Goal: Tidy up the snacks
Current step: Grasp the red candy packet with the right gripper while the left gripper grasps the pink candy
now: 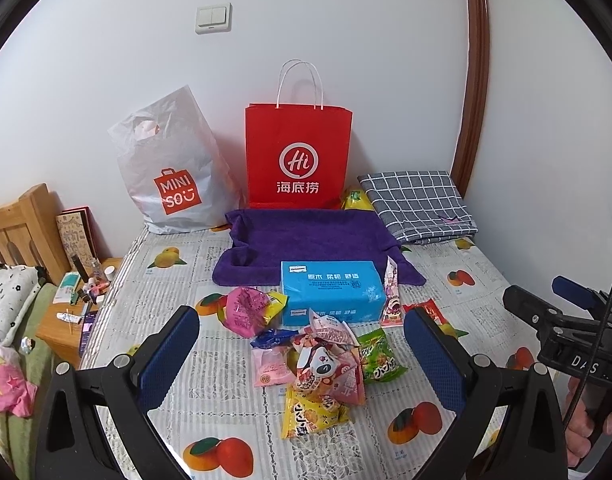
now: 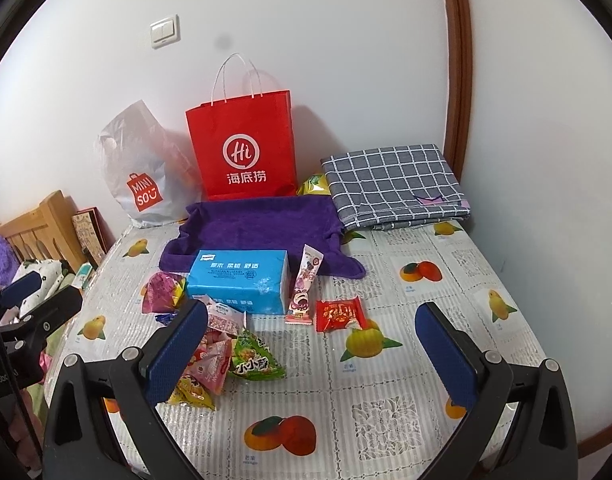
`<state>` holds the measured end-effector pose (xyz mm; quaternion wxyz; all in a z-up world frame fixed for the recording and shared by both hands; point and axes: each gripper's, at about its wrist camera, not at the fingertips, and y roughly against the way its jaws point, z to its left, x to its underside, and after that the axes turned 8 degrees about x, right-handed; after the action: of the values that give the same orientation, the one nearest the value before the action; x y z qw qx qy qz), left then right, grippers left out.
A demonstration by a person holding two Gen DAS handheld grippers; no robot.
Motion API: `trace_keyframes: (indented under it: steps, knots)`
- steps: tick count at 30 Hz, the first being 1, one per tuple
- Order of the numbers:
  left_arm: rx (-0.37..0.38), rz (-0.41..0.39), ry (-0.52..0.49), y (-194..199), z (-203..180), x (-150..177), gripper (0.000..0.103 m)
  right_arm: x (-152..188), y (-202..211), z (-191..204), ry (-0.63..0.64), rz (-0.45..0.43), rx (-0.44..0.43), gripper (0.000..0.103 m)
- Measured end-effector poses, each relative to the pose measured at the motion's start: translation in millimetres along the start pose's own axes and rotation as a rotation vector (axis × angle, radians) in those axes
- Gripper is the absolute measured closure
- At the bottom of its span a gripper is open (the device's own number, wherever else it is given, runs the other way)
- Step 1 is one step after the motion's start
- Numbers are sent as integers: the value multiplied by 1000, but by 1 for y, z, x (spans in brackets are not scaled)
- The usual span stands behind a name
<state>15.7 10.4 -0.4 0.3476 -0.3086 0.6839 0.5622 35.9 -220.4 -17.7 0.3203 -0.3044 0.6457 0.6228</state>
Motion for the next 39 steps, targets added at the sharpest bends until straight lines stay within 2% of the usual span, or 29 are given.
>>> trace_keyframes:
  steps: [12, 20, 26, 39]
  knots:
    - [2, 39, 5, -25, 7, -5, 0, -7, -30, -4, -32, 39, -7, 1]
    - [-3, 72, 21, -47, 19, -8, 0, -12, -51, -11, -25, 37, 29, 1]
    - [-6, 109, 48, -69, 36, -7, 0, -8, -84, -15, 6, 87, 48, 1]
    - [-59, 170, 120, -114, 82, -2, 1, 19, -184, -15, 49, 229, 23, 12]
